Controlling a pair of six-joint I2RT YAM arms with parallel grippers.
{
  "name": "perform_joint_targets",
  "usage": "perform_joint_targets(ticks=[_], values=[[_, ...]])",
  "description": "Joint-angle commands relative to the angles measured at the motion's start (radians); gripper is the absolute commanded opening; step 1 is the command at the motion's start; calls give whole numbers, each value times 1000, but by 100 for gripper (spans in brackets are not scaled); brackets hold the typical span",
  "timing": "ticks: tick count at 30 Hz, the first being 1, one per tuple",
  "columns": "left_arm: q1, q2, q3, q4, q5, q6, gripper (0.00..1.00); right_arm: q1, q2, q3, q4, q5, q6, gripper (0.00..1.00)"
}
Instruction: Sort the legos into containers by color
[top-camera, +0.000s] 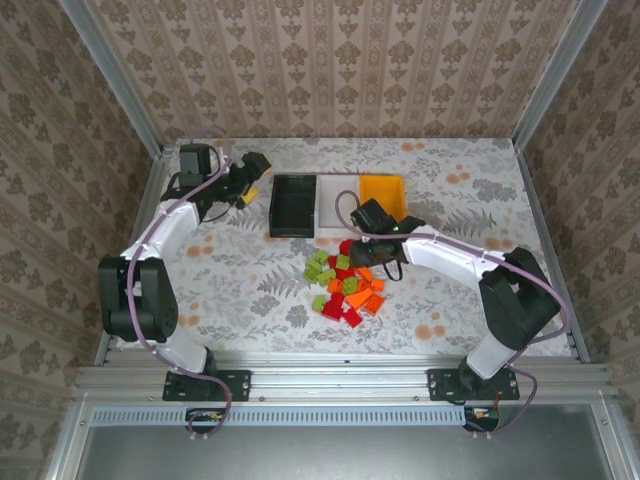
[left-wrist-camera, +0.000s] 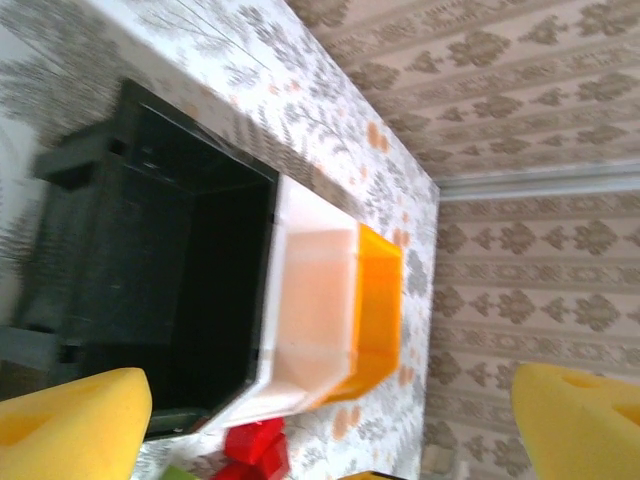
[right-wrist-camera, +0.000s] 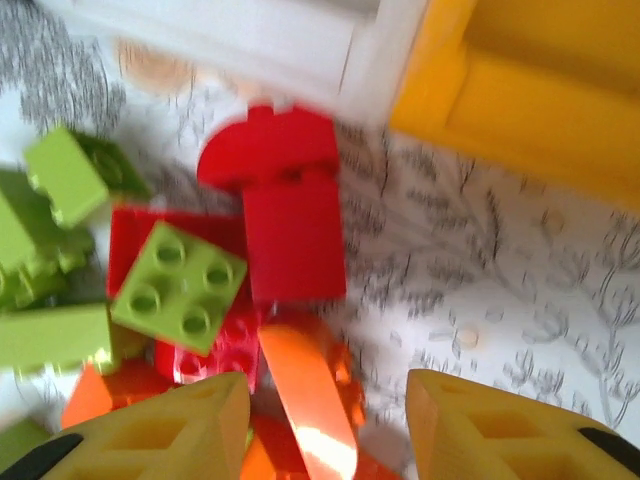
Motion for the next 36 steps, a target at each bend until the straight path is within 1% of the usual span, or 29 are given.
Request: perform_joint_targets(ticks=[1,3,5,9,15,17,21,26,33,36], values=[[-48,16,7,103,107,-42,100,12,-24,-81,-1,-93,-33,50],[-62,12,19,48,78,6,100,13,-14,-87,10,-105,-34,51],[-66,14,19,30,68,17,100,15,4,-85,21,-91,-40,50],[-70,34,19,35,77,12,100,15,56,-61,36,-53,-57,47],[-70,51,9,73,95,-15,100,15,88,-50,58,-20,-62,41],[-70,49,6,77,95,-16,100,15,87,-49,66,-17,-63,39],[-70,53,7,77,96,-15,100,15,98,-39,73,-26,-65,37],[-71,57,6,77,94,-15,100,15,112,-37,71,-12,-73,32],[-83,63,6,82,96,-17,100,15,36,-70,60,39,-91,28],[-87,69,6,81,97,-20,100,15,-7,-80,44,60,-94,27]])
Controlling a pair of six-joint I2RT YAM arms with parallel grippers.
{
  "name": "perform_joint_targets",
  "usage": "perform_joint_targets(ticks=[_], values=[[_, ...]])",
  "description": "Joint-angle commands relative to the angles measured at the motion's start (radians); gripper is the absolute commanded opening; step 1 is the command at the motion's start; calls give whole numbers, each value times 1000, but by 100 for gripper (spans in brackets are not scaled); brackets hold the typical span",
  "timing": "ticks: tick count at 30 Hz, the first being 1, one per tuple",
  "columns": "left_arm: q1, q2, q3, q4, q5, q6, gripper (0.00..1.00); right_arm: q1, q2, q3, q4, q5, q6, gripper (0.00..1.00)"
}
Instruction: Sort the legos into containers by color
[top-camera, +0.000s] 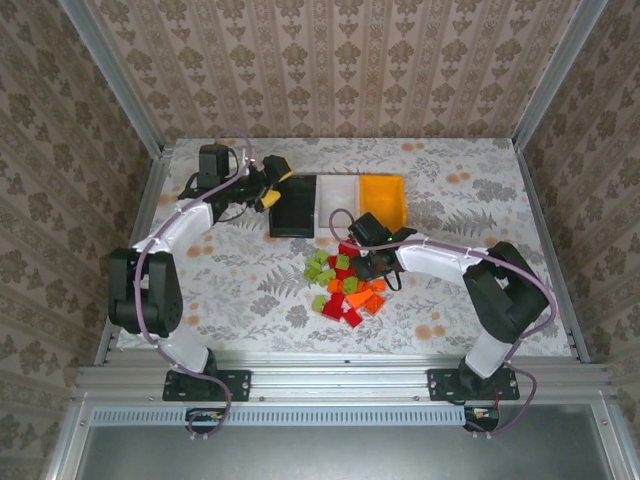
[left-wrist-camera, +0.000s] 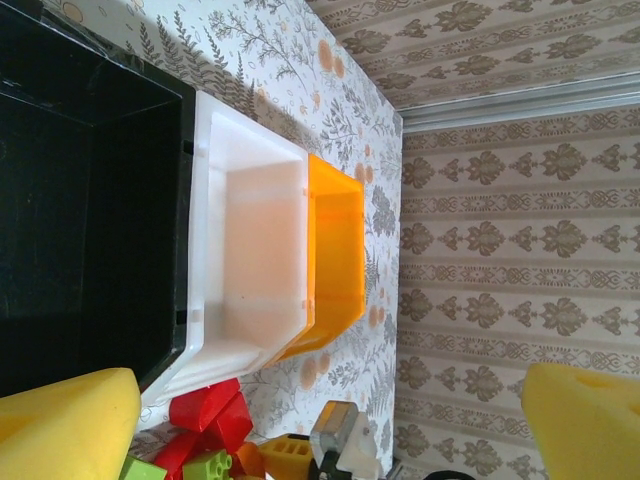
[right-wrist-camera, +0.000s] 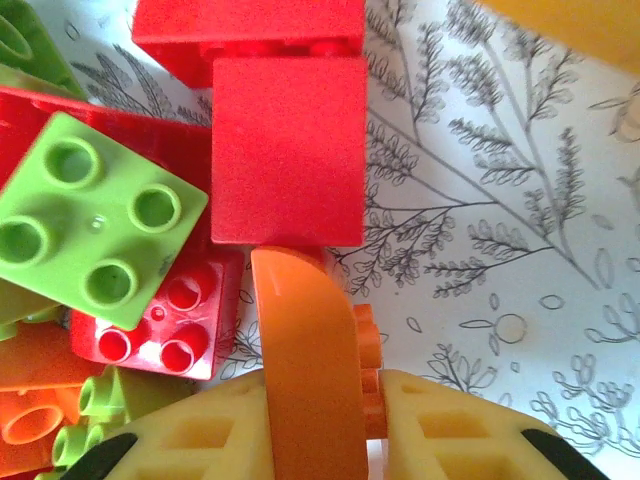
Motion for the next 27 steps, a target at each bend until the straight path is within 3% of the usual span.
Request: perform_joint_targets(ticks=[1,7,11,19,23,27], values=[[-10,23,5,26,21,-11,100,5,-79,-16,-34,49,-19,27],[-33,20,7,24,25,-13,100,-2,-170,10,-91,64,-25,27],[-60,26,6,16,19,-3,100,-78,-176,85,-93,74,-26,27],[-71,43,20,14,26,-12,100,-208,91,359,-129,149,-17,27],[-19,45,45,55,60,-77,100,-221,244,532,-240,181,-17,28],[53,-2,-33,117,44,-129,100,-235,304,577,-252,196,-2,31]])
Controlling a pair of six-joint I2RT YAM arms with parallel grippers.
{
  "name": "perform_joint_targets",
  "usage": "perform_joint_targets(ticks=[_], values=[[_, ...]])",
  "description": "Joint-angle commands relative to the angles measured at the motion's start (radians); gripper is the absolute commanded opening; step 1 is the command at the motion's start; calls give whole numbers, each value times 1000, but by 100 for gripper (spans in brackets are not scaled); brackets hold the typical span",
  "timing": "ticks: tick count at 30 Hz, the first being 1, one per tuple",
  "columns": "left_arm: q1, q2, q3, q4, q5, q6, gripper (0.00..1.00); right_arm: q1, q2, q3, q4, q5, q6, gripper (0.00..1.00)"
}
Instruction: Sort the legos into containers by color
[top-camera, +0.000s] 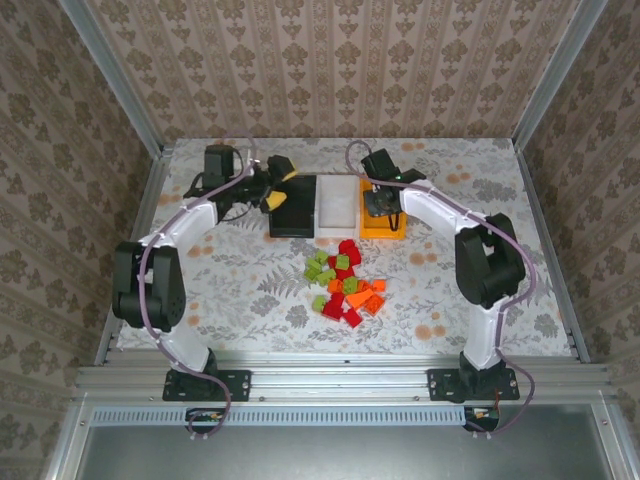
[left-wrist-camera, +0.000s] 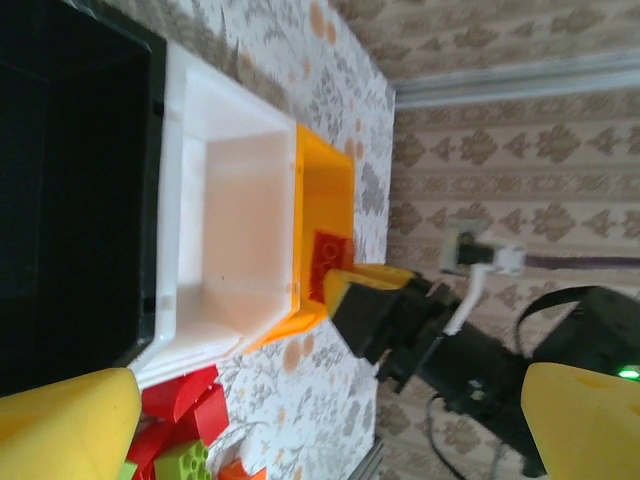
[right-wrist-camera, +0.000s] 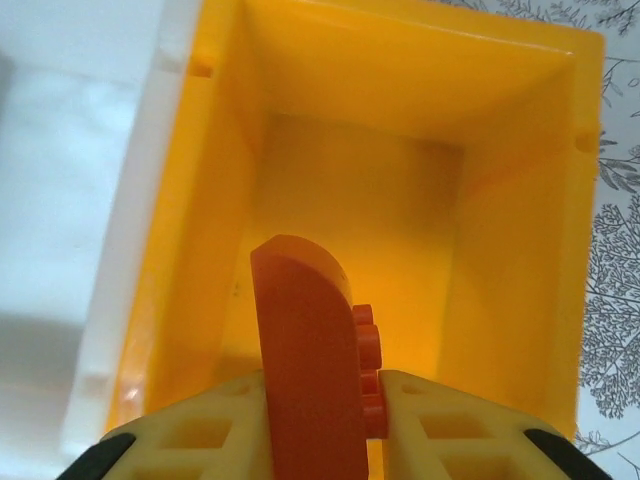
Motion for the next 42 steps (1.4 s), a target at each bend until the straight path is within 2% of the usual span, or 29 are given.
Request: perform_joint_targets(ticks=[1,5,7,13,17,20,25,31,36,42], values=[[48,-46,-43,72,2,-63,100,-15,30,39,-86,43,8,33],[52,-35,-19,59,37,-69,100,-23,0,47,-103,18,19,55],[53,-45,-17,51,43,-61,99,-11,-62,27,-103,-4,18,58],[15,-68,13,-69,0,21,100,61,-309,-177,-73,-34,88,58],[-41,-43,-1,-52,8,-5,99,175,-368,-350,-32,-42,188,50],[-78,-17,-11,-39,16,-18,99,261,-339,-407,-12,-90,225,46],[-100,15,-8,-17,43,-33,99,356,-291,-385,-30,-96,229,54],[-80,15,0,-44,37,-11,99,354,-216,-323,-12,-104,262,64],[-75,14,10,-65,39,-2,99,328,-158,-284,17,-165,301,66],[-59,-4,10,-68,41,-14,99,297,-118,-239,39,-226,360,63]])
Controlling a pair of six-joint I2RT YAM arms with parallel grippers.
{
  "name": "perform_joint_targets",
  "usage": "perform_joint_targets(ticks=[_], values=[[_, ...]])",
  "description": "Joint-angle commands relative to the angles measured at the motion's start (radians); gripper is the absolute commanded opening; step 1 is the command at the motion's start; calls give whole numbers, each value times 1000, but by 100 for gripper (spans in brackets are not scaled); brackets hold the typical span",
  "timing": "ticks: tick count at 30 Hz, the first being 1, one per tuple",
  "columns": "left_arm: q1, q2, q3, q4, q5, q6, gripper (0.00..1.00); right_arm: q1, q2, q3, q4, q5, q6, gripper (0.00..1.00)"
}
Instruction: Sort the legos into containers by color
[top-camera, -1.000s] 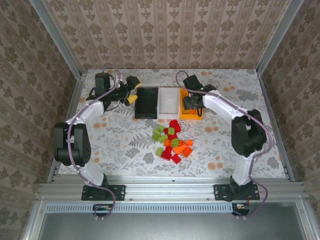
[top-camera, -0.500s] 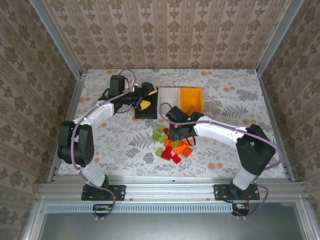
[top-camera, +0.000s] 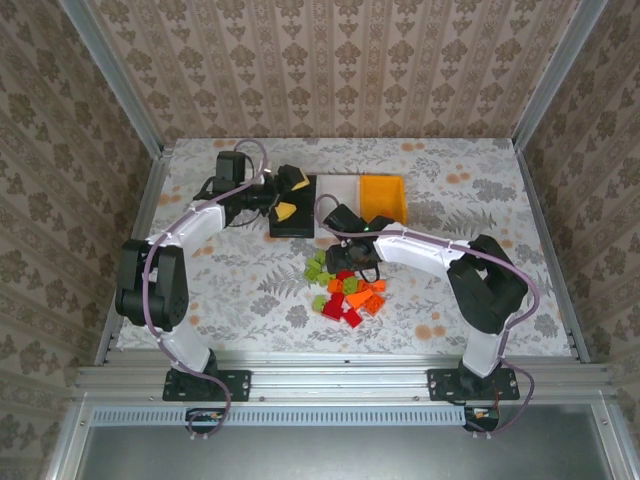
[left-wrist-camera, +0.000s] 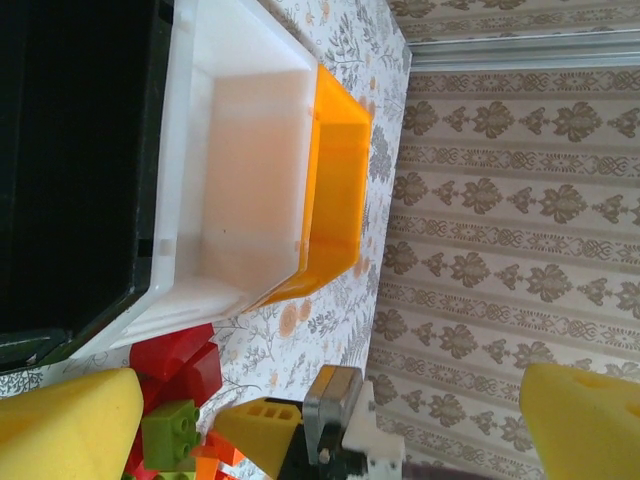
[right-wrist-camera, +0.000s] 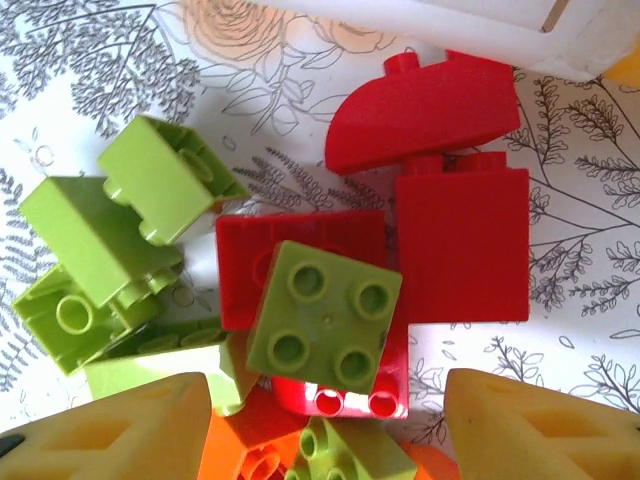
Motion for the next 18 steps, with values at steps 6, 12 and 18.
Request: perform_joint_targets(ticks=[6,12,18], values=[[32,-32,26,-5,27,-13,99,-12,71,76,-15,-46,63,57],[50,-34,14,26,35,-43,99,-9,80,63,-19,-21,59,55],[50,-37,10,31,32,-43,99,-2,89,43,-19,-16,49,47]])
